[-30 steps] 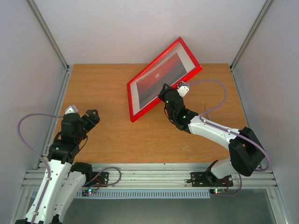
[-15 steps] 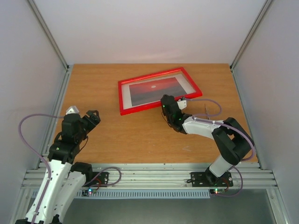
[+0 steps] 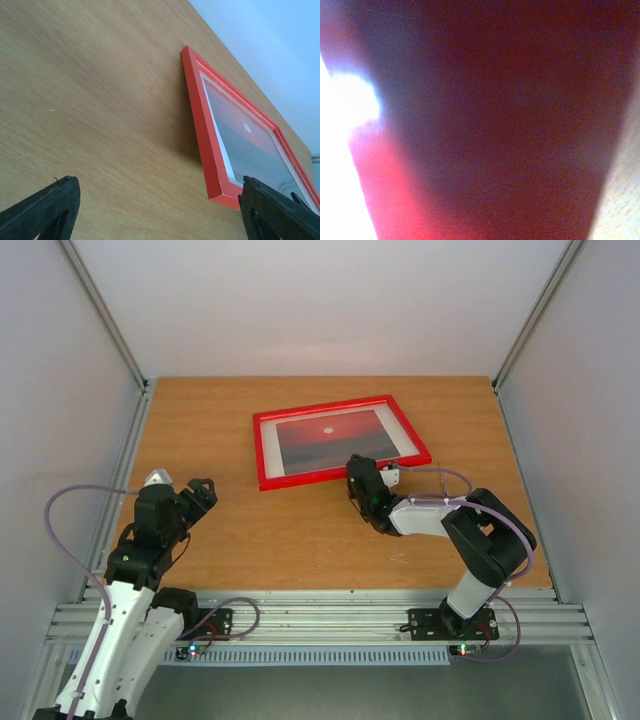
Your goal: Take the photo out of the frame
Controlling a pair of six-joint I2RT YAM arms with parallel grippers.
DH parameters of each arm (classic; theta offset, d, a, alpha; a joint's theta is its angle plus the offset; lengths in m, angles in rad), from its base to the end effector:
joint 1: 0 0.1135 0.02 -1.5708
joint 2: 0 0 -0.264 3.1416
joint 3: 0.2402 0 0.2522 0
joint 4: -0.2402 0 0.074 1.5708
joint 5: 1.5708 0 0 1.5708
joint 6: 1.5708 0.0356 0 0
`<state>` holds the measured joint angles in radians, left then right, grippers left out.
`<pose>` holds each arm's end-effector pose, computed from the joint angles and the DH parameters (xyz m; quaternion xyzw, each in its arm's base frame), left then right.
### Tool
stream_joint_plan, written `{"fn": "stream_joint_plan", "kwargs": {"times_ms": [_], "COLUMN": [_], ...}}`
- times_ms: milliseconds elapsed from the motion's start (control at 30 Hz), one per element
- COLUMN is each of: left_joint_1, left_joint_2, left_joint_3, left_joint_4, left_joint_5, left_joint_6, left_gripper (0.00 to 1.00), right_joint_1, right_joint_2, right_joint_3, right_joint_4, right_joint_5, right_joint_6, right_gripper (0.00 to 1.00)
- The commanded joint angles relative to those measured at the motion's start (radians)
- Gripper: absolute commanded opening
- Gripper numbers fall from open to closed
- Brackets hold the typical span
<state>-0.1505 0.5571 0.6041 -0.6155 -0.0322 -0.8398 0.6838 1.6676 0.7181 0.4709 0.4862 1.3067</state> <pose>0.1288 -0.0184 0.2655 -0.3036 0.8227 -0.2158 0.4294 0.2667 0.1959 0.1634 0.3732 0.7512 0.3109 0.4469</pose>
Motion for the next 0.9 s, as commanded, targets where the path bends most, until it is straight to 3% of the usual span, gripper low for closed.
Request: {"fn": "stream_joint_plan", "kwargs": {"times_ms": [0, 267, 433, 567, 767, 867], "left_joint_1": [0.006, 0.006, 0.006, 0.006, 0.006, 0.006], "left_joint_2": [0.004, 0.049, 0.102, 0.156, 0.203, 0.208], "left_joint_3": [-0.015, -0.029, -0.031, -0.029, -0.030, -0.029], "left_joint_4": [0.064, 0.099, 0.116, 0.133, 0.155, 0.160], "left_joint_5": [0.013, 0.072, 0.119, 0.158, 0.187, 0.188], "left_joint_6": [-0.011, -0.025, -0.015, -0.013, -0.013, -0.013], "left_gripper": [0.87, 0.88, 0.89, 0.89, 0.90, 0.90], "right_joint_1": [0.005, 0.005, 0.003, 0.003, 0.004, 0.003], "right_joint_2": [0.028, 0.020, 0.026, 0.023, -0.013, -0.035], "right_joint_3": [-0.076, -0.172, -0.214, -0.240, -0.245, -0.247], "right_joint_4": [-0.136, -0.080, -0.016, 0.026, -0.019, -0.046], "right_joint_5": [-0.030, -0.022, -0.049, -0.072, -0.092, -0.102], "right_joint_6": [0.000, 0.047, 0.038, 0.024, -0.014, -0.026], "right_gripper": [0.01, 0.03, 0.11, 0.25, 0.60, 0.69]}}
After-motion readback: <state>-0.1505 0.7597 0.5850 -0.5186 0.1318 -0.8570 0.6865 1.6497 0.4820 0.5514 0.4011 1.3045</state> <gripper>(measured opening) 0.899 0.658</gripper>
